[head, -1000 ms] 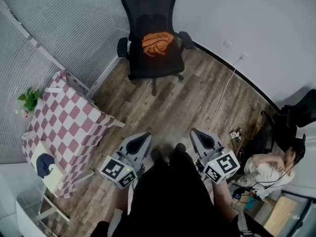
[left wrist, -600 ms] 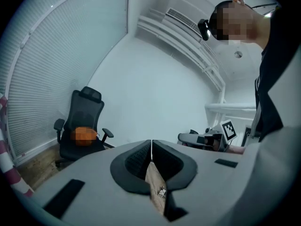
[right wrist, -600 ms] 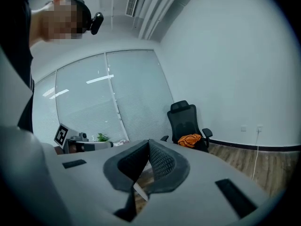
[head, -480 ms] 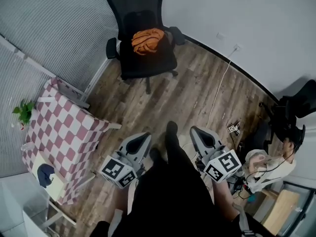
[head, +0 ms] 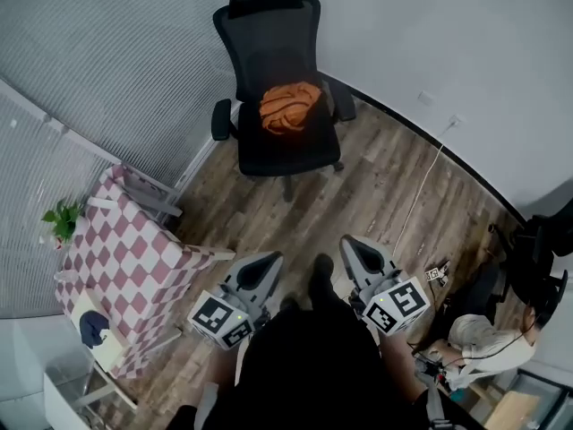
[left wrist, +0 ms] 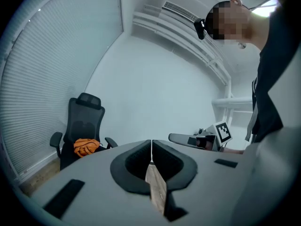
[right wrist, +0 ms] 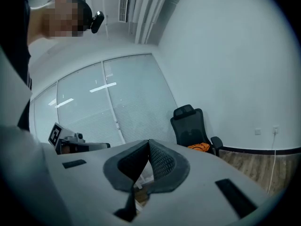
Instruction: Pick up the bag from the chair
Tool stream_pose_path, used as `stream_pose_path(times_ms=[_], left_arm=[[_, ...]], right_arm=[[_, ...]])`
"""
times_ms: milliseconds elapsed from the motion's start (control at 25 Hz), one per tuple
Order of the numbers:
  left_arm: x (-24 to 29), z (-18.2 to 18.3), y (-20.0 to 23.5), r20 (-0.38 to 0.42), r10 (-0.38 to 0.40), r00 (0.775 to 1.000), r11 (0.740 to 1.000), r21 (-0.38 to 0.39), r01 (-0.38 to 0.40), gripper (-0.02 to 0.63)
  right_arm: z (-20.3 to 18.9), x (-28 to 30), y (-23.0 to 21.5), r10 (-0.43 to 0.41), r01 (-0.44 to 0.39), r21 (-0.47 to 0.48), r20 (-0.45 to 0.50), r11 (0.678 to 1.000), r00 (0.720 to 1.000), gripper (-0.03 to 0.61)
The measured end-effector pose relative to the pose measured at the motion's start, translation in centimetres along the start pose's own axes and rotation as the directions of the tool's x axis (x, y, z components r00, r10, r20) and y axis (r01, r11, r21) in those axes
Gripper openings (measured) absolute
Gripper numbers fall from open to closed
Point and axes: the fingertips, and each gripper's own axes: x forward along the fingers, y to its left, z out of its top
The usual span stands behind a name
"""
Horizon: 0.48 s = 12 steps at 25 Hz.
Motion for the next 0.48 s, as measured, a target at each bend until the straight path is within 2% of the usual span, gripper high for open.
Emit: stream_pose_path(times_ms=[240,480], left_arm=[[5.4,2.4,1.0,0.024,0.046,0.999,0.999,-0.005,-0.046,0.034],[8.4,2.8,2.2,0.037,0.097,0.995,0.995,-0.024,-0.096,0.034]], right_arm=[[1.5,2.6,-3.8,0.079,-0.079,-0.003,-0.028,0.997,0.997,0.020],[2.0,4.2,-7.6,0.100,-0.100,0.008,-0.045,0.995,0.994,0.020]])
